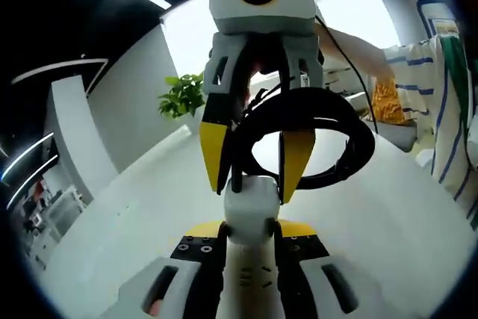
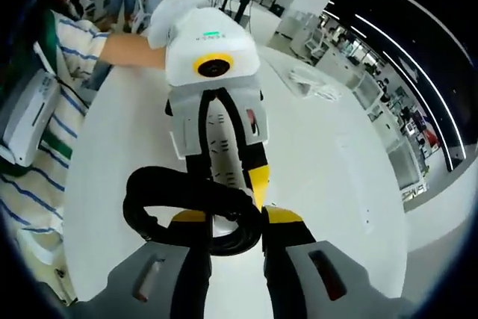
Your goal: Straighten the power strip on the desk, plug the charger into it
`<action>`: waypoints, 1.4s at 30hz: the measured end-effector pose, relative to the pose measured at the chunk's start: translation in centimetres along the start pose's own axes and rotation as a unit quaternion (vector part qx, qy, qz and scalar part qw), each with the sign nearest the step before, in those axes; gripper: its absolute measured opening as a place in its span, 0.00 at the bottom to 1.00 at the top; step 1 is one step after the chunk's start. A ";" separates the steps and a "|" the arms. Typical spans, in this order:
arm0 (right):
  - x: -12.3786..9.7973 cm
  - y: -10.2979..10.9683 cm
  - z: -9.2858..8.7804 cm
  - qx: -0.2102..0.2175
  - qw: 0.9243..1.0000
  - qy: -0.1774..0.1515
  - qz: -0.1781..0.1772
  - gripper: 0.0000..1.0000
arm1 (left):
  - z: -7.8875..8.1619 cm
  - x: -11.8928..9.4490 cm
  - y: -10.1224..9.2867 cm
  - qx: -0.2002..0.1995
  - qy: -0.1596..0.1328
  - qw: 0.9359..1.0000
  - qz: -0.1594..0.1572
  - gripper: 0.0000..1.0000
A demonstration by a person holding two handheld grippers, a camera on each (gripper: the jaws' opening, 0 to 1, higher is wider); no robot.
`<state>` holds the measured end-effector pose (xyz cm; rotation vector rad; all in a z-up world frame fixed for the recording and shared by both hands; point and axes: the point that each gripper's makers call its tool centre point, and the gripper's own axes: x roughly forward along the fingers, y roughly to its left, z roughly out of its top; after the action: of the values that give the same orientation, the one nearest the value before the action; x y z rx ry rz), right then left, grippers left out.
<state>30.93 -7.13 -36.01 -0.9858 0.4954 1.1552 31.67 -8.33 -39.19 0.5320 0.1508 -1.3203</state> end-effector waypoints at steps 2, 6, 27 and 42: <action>0.2 0.0 0.0 -0.001 1.000 0.007 0.002 0.24 | 0.0 0.0 0.0 -0.005 0.000 1.000 0.001 0.25; 0.2 0.1 0.0 -0.004 1.000 0.010 0.004 0.24 | -0.2 -0.2 0.0 -0.013 0.003 1.000 0.006 0.25; 0.5 0.2 -0.3 0.007 0.999 0.044 0.029 0.24 | -1.5 -10.0 0.7 -0.051 -0.045 0.994 0.090 0.25; 1.3 -0.3 -1.4 0.048 0.989 0.104 0.089 0.24 | -0.9 -12.7 0.9 -0.113 -0.107 0.979 0.130 0.25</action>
<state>31.93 -7.63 -37.58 -0.9977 0.8123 1.1800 29.43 3.35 -34.63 0.2062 0.0491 -1.0794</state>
